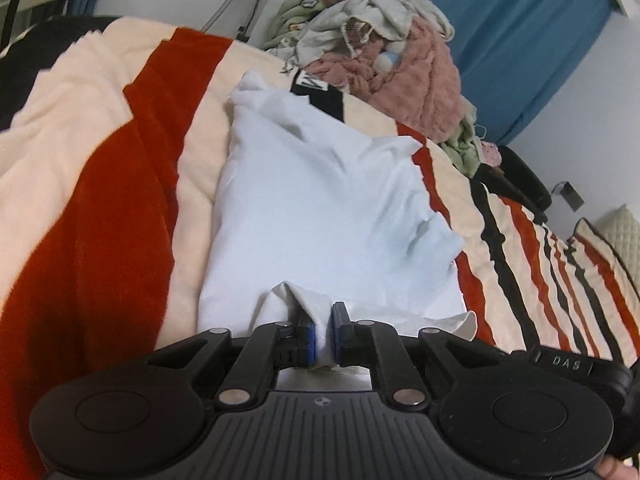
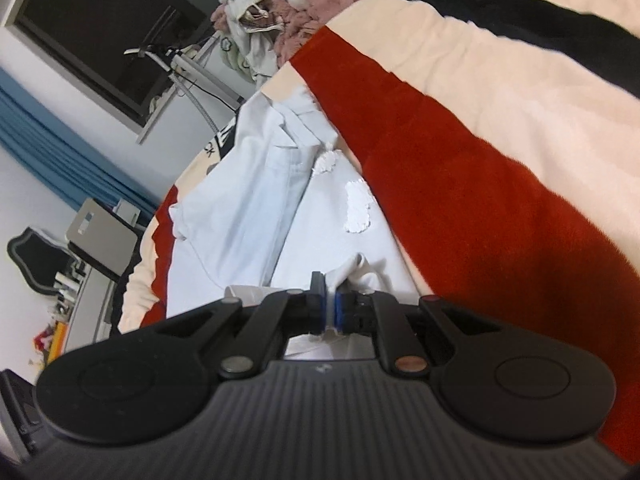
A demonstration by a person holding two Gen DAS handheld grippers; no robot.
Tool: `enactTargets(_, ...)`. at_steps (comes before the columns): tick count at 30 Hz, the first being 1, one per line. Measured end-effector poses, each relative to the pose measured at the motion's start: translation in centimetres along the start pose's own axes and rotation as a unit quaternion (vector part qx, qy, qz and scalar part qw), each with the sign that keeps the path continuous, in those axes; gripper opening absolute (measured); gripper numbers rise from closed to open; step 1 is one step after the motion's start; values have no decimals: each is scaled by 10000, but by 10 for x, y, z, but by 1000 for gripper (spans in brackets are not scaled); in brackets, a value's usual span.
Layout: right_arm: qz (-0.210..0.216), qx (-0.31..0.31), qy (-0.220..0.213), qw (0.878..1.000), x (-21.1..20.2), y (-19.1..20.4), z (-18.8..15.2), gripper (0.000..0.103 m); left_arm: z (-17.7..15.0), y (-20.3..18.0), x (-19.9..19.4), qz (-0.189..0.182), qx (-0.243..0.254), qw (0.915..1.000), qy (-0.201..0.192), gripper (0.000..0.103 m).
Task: Fold clothes
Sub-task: 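Lay the hem on the shirt and open both grippers, then lower both open grippers to the folded edge of the shirt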
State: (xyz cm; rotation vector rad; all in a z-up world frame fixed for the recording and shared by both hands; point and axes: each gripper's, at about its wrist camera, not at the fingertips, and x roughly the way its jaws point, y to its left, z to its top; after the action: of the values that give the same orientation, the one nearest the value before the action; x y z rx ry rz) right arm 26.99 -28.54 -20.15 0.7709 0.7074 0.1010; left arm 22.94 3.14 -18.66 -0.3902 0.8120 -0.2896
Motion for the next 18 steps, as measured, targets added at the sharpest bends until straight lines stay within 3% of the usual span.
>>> enactTargets(2, -17, -62, -48, 10000, -6, 4, 1, 14, -1, -5, -10, 59, 118, 9999, -103, 51)
enactTargets(5, 92, -112, -158, 9998, -20, 11, 1, 51, -3, -13, -31, 103, 283, 9990, -328, 62)
enactTargets(6, 173, -142, -229, 9995, -25, 14, 1, 69, -5, -15, -39, 92, 335, 9986, -393, 63)
enactTargets(7, 195, -231, -360, 9989, -33, 18, 0, 76, -7, -18, -47, 100, 392, 9981, -459, 66)
enactTargets(13, 131, -1014, -937, 9903, -83, 42, -12, 76, -18, -38, -97, 195, 803, 9927, -874, 79)
enactTargets(18, -152, -1987, -1293, 9714, -121, 65, -37, 76, -40, -57, -138, 403, 1259, 9827, -1299, 85)
